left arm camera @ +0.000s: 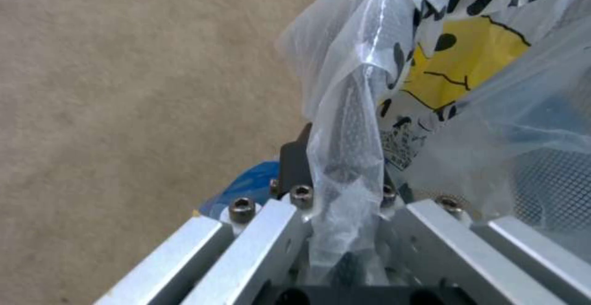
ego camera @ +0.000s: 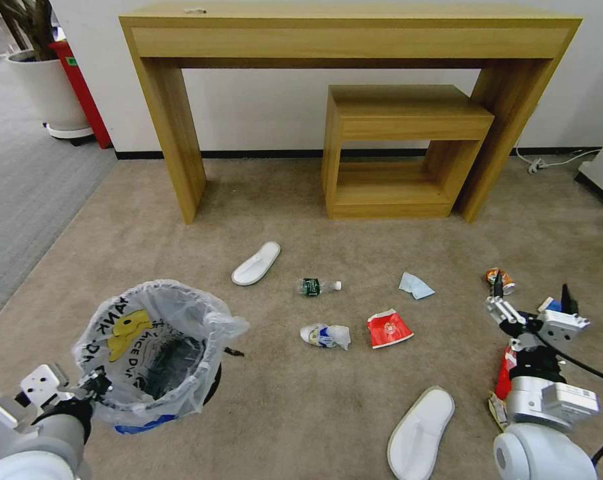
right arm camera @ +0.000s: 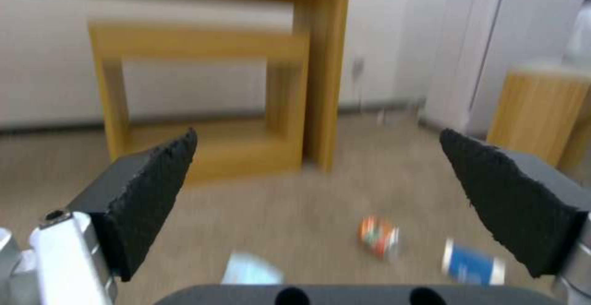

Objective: Pick up the trash bin and place the garbage on the floor into it.

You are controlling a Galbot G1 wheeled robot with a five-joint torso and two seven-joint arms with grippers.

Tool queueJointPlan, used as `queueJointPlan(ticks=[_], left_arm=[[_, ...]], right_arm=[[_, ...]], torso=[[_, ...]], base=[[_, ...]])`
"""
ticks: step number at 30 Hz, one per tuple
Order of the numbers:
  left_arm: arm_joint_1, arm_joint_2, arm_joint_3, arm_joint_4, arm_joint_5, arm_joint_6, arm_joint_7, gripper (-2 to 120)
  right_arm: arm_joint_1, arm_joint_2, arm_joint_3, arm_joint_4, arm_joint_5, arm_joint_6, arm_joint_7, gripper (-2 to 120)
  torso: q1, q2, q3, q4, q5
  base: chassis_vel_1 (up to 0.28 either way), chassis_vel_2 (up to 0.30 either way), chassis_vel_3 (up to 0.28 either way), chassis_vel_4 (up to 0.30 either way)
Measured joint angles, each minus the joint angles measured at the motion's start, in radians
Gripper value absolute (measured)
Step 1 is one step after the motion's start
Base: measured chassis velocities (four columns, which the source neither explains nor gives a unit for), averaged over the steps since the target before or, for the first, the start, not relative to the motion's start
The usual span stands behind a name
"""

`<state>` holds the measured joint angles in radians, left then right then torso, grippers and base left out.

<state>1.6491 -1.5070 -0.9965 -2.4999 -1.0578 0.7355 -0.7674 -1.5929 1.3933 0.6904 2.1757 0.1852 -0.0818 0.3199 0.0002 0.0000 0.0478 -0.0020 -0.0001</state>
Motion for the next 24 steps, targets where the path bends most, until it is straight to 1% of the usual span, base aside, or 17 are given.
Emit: queueJointPlan(ticks=[1, 4, 5, 8, 9, 11, 13, 14, 16, 17, 20, 21, 23, 24], left_arm=[[0.000, 0.000, 0.000, 0.000, 0.000, 0.000, 0.000, 0], [-0.002, 0.009, -0.049, 0.000, -0.038, 0.000, -0.007, 0], [-0.002, 0.009, -0.049, 0.000, -0.038, 0.000, -0.007, 0], [-0.005, 0.013, -0.083, 0.000, -0.060, 0.000, -0.009, 0], [-0.005, 0.013, -0.083, 0.000, -0.060, 0.000, -0.009, 0], [-0.012, 0.018, -0.117, 0.000, -0.077, 0.000, -0.010, 0], [-0.019, 0.023, -0.137, 0.008, -0.088, 0.000, -0.010, 0], [-0.019, 0.023, -0.137, 0.008, -0.088, 0.000, -0.010, 0], [-0.029, 0.026, -0.148, 0.019, -0.093, 0.000, -0.010, 0], [-0.029, 0.026, -0.148, 0.019, -0.093, 0.000, -0.010, 0], [-0.043, 0.032, -0.164, 0.034, -0.094, 0.000, -0.009, 0], [-0.043, 0.032, -0.164, 0.034, -0.094, 0.000, -0.009, 0], [-0.045, 0.035, -0.177, 0.040, -0.099, 0.000, -0.009, 0], [-0.045, 0.035, -0.177, 0.040, -0.099, 0.000, -0.009, 0]], right_arm=[[0.000, 0.000, 0.000, 0.000, 0.000, 0.000, 0.000, 100], [-0.008, -0.051, -0.052, 0.001, 0.074, -0.100, 0.049, 100], [-0.008, -0.051, -0.052, 0.001, 0.074, -0.100, 0.049, 100], [-0.011, -0.099, -0.107, 0.003, 0.185, -0.185, 0.103, 100], [-0.011, -0.099, -0.107, 0.003, 0.185, -0.185, 0.103, 100], [-0.010, -0.146, -0.159, 0.003, 0.294, -0.266, 0.153, 100], [-0.003, -0.184, -0.198, -0.001, 0.367, -0.322, 0.184, 100], [-0.003, -0.184, -0.198, -0.001, 0.367, -0.322, 0.184, 100], [0.004, -0.229, -0.237, -0.002, 0.457, -0.381, 0.216, 100], [0.004, -0.229, -0.237, -0.002, 0.457, -0.381, 0.216, 100], [0.018, -0.305, -0.291, -0.004, 0.594, -0.467, 0.272, 100], [0.018, -0.305, -0.291, -0.004, 0.594, -0.467, 0.272, 100], [0.020, -0.344, -0.322, -0.010, 0.644, -0.509, 0.304, 100], [0.020, -0.344, -0.322, -0.010, 0.644, -0.509, 0.304, 100]], torso=[[0.000, 0.000, 0.000, 0.0000, 0.0000], [0.000, 0.000, 0.000, 0.0001, 0.0000], [0.000, 0.000, 0.000, 0.0001, 0.0000], [0.000, 0.000, 0.000, 0.0001, 0.0002], [0.000, 0.000, 0.000, 0.0001, 0.0002], [0.000, 0.000, 0.000, 0.0001, 0.0001], [0.000, 0.000, 0.000, 0.0001, 0.0002], [0.000, 0.000, 0.000, 0.0001, 0.0002], [0.000, 0.000, 0.000, 0.0000, 0.0001], [0.000, 0.000, 0.000, 0.0000, 0.0001], [0.000, 0.000, 0.000, 0.0001, 0.0001], [0.000, 0.000, 0.000, 0.0001, 0.0001], [0.000, 0.000, 0.000, 0.0001, 0.0001], [0.000, 0.000, 0.000, 0.0001, 0.0001]], base=[[0.000, 0.000, 0.000, 0.000], [0.000, 0.000, 0.000, 0.000], [0.000, 0.000, 0.000, 0.000], [0.000, 0.000, 0.000, 0.000], [0.000, 0.000, 0.000, 0.000], [0.000, 0.000, 0.000, 0.000], [0.000, 0.000, 0.000, 0.000], [0.000, 0.000, 0.000, 0.000], [0.000, 0.000, 0.000, 0.000], [0.000, 0.000, 0.000, 0.000], [0.000, 0.000, 0.000, 0.000], [0.000, 0.000, 0.000, 0.000], [0.000, 0.000, 0.000, 0.000], [0.000, 0.000, 0.000, 0.000]])
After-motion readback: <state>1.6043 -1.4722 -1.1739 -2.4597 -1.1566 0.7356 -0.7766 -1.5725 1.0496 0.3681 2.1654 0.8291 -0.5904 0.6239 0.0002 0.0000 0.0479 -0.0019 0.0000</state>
